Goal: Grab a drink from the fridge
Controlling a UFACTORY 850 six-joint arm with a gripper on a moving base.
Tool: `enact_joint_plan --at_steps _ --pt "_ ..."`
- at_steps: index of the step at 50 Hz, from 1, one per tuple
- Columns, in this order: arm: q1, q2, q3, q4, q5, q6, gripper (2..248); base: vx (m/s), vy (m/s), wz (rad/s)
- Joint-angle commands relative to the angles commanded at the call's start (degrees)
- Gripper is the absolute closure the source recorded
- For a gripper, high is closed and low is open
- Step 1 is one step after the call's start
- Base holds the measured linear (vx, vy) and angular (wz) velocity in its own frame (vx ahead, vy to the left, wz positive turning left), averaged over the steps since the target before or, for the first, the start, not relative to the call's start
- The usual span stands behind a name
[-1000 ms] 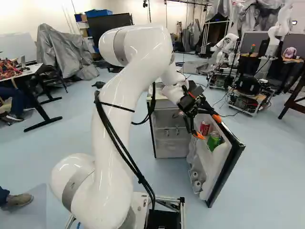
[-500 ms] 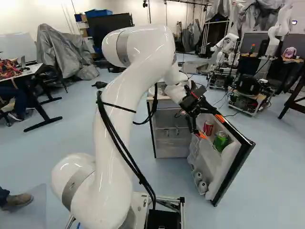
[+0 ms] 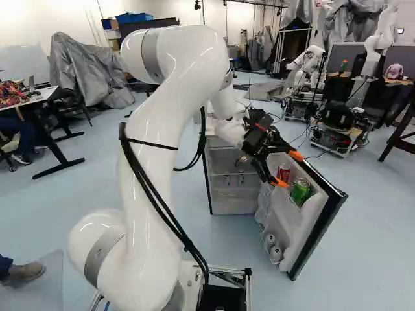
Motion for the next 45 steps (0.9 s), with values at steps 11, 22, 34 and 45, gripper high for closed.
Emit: enact_joint_plan --at_steps 11,22,34,45 --pt "1.2 2.6 4.8 -6.6 0.0 0.0 3 0.0 0.0 0.0" --pt "2.4 5.3 9.7 -13.4 0.0 0.0 3 0.0 0.0 0.0" --pt "3.5 8.4 14.8 -20.5 0.0 0.0 3 0.0 0.0 0.0" --pt "4.6 11.4 19.4 -27.1 0.0 0.0 3 0.0 0.0 0.0"
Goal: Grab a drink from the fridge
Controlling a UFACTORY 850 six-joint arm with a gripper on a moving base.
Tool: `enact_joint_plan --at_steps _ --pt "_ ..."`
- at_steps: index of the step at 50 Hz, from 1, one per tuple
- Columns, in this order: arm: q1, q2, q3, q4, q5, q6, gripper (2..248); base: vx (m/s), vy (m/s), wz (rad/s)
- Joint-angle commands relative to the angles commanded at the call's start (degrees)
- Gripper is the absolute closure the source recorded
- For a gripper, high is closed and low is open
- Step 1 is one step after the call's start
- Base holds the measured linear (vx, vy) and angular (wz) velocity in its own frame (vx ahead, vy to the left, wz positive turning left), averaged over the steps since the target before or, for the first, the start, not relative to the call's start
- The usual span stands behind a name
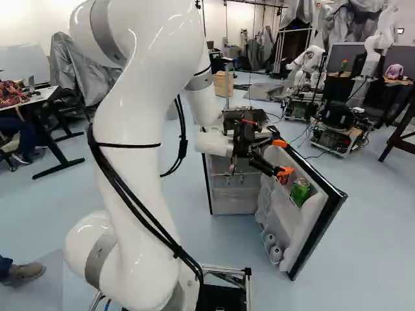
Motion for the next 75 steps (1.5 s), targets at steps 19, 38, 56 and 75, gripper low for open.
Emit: enact_joint_plan --at_steps 19,38,56,75 --pt "1.0 5.1 7.4 -11.4 0.0 0.0 3 0.0 0.0 0.0" --pt "1.1 10.0 13.7 -22.9 -0.1 0.0 3 0.0 0.0 0.0" --pt "0.7 12.9 18.0 -33.7 -1.3 0.0 3 0.0 0.0 0.0" --pt "0.7 10.0 17.9 -45.2 -3.0 0.0 3 0.0 0.0 0.0"
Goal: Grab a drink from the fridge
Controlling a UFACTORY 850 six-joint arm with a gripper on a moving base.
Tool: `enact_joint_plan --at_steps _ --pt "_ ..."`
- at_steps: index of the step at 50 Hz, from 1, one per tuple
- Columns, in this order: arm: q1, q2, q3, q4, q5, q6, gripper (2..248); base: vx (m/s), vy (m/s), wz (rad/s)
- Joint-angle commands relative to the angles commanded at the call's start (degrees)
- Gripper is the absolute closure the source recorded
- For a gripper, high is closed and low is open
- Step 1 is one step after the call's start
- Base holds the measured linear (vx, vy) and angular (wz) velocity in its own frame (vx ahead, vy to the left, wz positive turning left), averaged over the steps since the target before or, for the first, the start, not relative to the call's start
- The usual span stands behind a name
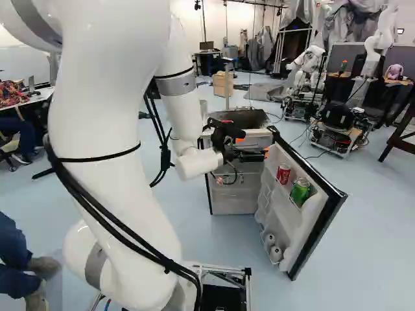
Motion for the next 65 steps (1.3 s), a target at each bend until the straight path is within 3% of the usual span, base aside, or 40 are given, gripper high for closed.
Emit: enact_joint_plan --at_steps 22,42,65 --pt "-0.1 -3.8 -0.7 -13.2 -2.0 0.0 3 0.0 0.0 0.0" --pt "-1.4 -7.5 -1.8 -25.0 -3.8 0.0 3 0.0 0.0 0.0" --pt "-4.9 -6.1 1.0 -26.8 -4.1 0.0 3 0.0 0.0 0.0"
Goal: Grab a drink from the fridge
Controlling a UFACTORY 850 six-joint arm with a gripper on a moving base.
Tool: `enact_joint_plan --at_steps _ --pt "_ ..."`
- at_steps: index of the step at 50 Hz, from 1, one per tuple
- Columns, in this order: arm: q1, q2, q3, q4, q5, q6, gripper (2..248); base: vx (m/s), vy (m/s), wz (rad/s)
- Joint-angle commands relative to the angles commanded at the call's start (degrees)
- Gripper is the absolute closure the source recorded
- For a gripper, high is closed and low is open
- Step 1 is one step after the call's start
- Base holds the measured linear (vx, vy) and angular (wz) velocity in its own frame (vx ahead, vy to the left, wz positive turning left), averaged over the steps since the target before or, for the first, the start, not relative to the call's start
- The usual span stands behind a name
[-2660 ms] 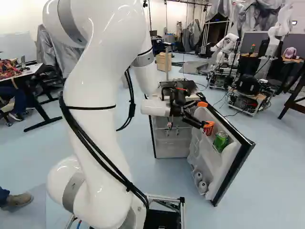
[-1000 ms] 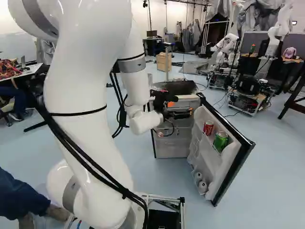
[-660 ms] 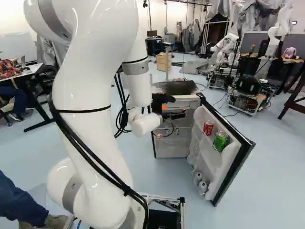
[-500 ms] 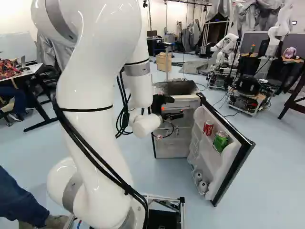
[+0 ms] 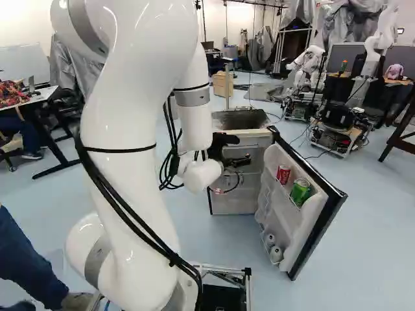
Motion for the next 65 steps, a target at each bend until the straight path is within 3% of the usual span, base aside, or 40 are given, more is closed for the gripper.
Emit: enact_joint_plan --at_steps 17,32,65 --pt "-2.2 3.0 4.0 0.1 0.0 0.0 3 0.0 0.0 0.0" --pt "-3.1 5.1 6.6 2.2 0.0 0.0 3 0.0 0.0 0.0" --pt "-2.9 4.6 6.1 12.6 0.0 0.0 3 0.0 0.0 0.0"
